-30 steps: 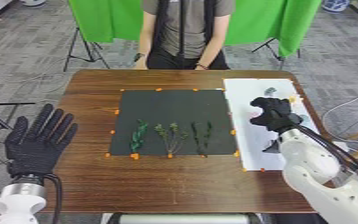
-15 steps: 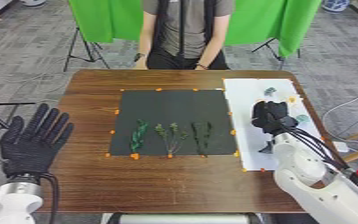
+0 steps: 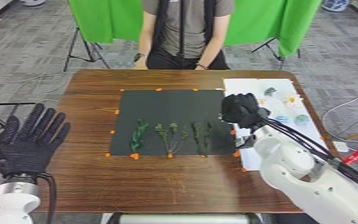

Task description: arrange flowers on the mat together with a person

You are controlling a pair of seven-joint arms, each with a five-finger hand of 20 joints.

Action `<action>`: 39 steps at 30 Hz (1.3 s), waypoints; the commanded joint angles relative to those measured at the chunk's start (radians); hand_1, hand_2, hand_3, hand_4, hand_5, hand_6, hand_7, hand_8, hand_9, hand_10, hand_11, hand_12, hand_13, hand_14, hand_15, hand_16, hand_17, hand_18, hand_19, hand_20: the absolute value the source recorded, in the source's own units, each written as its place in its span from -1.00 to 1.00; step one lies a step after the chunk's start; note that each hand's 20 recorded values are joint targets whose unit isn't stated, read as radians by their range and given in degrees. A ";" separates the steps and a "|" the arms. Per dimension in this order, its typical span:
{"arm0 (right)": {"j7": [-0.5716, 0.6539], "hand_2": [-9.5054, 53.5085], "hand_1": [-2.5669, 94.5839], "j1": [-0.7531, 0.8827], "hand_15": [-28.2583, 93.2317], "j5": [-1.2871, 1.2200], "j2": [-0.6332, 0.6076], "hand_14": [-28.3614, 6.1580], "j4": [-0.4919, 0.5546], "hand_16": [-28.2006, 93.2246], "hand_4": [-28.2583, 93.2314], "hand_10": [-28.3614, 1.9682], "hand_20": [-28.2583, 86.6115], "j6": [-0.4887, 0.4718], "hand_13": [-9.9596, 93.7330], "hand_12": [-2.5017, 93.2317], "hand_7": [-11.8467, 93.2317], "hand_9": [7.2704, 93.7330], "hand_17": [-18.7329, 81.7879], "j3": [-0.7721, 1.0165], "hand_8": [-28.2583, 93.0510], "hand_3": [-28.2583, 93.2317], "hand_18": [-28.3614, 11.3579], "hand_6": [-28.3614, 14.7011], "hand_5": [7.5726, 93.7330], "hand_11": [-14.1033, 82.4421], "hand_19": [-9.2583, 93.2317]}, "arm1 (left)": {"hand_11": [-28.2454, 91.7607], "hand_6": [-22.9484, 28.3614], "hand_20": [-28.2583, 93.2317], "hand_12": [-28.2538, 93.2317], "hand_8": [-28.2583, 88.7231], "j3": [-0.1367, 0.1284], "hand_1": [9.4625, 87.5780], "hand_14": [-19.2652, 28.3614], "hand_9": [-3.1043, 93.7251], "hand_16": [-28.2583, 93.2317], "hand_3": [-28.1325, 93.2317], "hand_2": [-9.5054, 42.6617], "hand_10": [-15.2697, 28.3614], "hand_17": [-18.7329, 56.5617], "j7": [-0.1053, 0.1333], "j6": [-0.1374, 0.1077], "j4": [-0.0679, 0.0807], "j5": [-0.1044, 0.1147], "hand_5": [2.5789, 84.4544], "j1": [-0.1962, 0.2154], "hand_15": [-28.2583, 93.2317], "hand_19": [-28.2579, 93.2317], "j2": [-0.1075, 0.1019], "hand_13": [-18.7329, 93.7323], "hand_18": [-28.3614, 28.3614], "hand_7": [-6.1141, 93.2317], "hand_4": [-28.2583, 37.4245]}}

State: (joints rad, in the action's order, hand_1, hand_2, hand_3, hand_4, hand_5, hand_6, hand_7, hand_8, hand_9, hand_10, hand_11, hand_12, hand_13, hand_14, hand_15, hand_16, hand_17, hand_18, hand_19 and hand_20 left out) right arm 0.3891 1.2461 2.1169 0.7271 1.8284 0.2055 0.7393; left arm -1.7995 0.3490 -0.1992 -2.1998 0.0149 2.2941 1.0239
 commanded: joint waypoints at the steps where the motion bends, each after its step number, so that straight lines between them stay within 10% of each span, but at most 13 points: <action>1: -0.073 -0.97 0.19 -0.373 0.23 -0.164 0.233 0.41 -0.048 0.18 -1.00 0.51 -0.21 -0.105 0.21 0.09 0.15 0.54 -0.33 -0.203 -0.59 0.60 -0.37 0.51 0.28 -0.30 0.24 | -0.26 0.19 -0.34 -0.40 -0.68 0.008 -0.63 0.46 -0.13 -0.64 0.67 0.05 0.33 -0.69 0.022 -0.017 0.006 0.012 0.06 0.015 -0.06 0.00 -0.003 -0.18 0.47 -0.63 -1.00; 17: -0.009 -0.96 0.18 -0.558 0.23 -0.207 0.536 0.33 -0.259 0.15 -1.00 0.48 -0.21 -0.111 0.20 0.07 0.12 0.52 -0.33 -0.494 -0.59 0.60 -0.40 0.47 0.24 -0.31 0.25 | -0.26 0.19 -0.35 -0.41 -0.68 0.039 -0.63 0.45 -0.13 -0.64 0.67 0.05 0.33 -0.69 0.029 -0.034 0.013 0.021 0.06 -0.006 -0.06 0.00 -0.025 -0.18 0.47 -0.63 -1.00; 39: 0.125 -0.99 0.16 -0.611 0.30 -0.119 0.588 0.20 -0.340 0.07 -1.00 0.46 -0.25 -0.034 0.15 0.02 0.10 0.45 -0.36 -0.675 -0.61 0.61 -0.44 0.38 0.15 -0.33 0.28 | -0.26 0.19 -0.35 -0.41 -0.68 0.072 -0.63 0.44 -0.13 -0.64 0.67 0.04 0.34 -0.69 0.001 -0.026 0.040 0.030 0.06 -0.067 -0.05 0.00 -0.059 -0.18 0.47 -0.63 -1.00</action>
State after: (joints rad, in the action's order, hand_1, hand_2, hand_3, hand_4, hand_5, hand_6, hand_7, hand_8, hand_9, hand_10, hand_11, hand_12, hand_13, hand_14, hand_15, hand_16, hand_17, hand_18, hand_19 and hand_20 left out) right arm 0.4712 0.6453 1.9581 1.2944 1.5189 0.1531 0.0972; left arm -1.7445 0.3713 -0.2190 -2.1762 0.0368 2.2403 0.9784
